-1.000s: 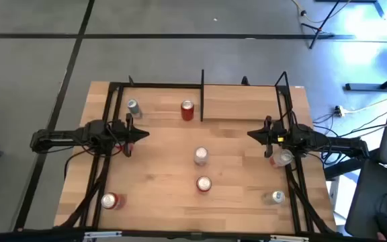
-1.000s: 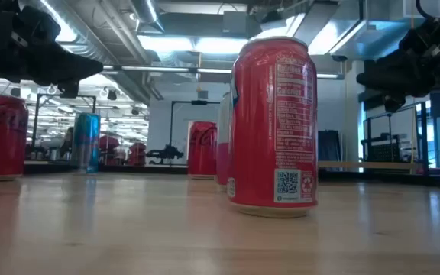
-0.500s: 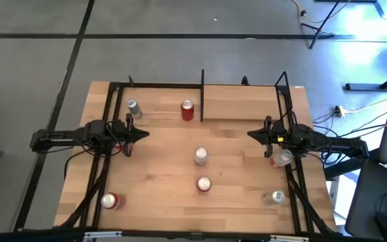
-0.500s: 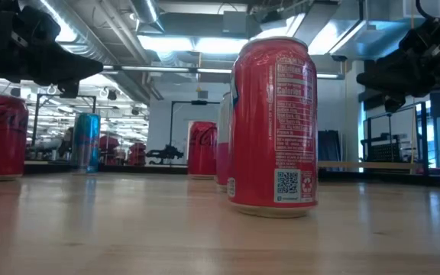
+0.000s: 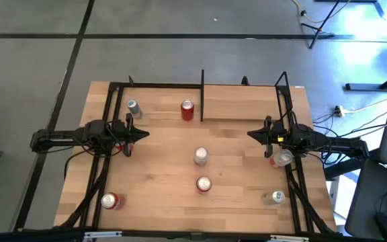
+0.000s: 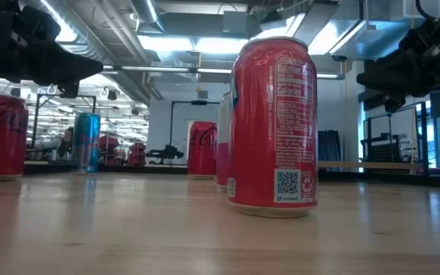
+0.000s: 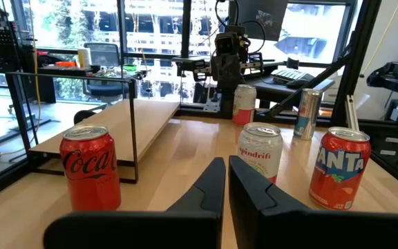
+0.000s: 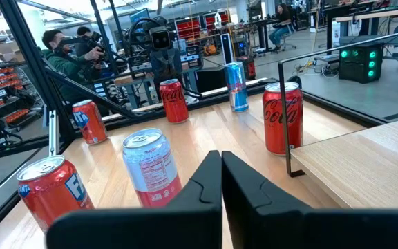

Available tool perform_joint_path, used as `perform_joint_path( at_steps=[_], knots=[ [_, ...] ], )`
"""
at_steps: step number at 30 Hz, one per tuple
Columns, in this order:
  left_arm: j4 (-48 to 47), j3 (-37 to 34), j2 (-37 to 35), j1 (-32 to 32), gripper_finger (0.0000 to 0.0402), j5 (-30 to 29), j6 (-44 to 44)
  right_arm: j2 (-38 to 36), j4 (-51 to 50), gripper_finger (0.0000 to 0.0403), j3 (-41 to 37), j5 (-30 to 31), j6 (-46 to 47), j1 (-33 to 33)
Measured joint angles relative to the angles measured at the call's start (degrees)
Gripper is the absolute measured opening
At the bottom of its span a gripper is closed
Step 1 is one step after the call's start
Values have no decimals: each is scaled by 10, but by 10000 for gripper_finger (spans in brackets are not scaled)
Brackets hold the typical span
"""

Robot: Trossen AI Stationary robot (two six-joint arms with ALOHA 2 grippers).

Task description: Place canned beverage on shelf

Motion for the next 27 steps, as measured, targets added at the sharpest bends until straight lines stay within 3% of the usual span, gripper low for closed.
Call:
perform_joint_path(
  at_steps=[9,13,17,27],
  knots=[
    [0,0,0,0,2,-1,7,0,0,3,0,0,0,0],
    [18,0,0,1,2,-50,99,0,0,3,0,0,0,0],
    [23,0,0,1,2,-85,135,0,1,3,0,0,0,0],
    [113,0,0,1,2,-109,102,0,60,3,-1,55,-16,0]
  ],
)
